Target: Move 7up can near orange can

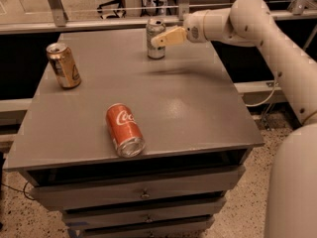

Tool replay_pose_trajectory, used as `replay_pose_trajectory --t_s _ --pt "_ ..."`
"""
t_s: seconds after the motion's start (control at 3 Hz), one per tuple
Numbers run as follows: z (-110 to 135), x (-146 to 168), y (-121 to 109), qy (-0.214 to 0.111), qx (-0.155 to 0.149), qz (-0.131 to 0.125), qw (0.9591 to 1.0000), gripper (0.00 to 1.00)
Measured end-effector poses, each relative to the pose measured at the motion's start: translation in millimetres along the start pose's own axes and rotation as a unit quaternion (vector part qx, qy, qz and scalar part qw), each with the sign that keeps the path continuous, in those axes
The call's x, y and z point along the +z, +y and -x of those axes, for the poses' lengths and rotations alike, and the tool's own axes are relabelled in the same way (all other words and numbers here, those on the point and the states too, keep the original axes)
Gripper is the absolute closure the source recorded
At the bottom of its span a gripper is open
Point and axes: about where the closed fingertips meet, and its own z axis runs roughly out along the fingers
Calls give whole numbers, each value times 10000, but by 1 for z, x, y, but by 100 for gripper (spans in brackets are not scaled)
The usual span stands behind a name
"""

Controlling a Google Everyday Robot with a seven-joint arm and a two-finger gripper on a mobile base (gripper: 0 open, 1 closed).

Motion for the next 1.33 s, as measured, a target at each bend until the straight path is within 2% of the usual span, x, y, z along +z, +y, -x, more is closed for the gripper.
replay_pose_trajectory --t_s 0.33,0.67,1.0,1.33 --pt "-6 36 4 -2 106 267 9996 0" --pt "-9 54 10 15 195 461 9987 19" --pt "-4 56 15 -56 171 552 9983 42" --pt "17 53 31 -267 24 740 9969 65"
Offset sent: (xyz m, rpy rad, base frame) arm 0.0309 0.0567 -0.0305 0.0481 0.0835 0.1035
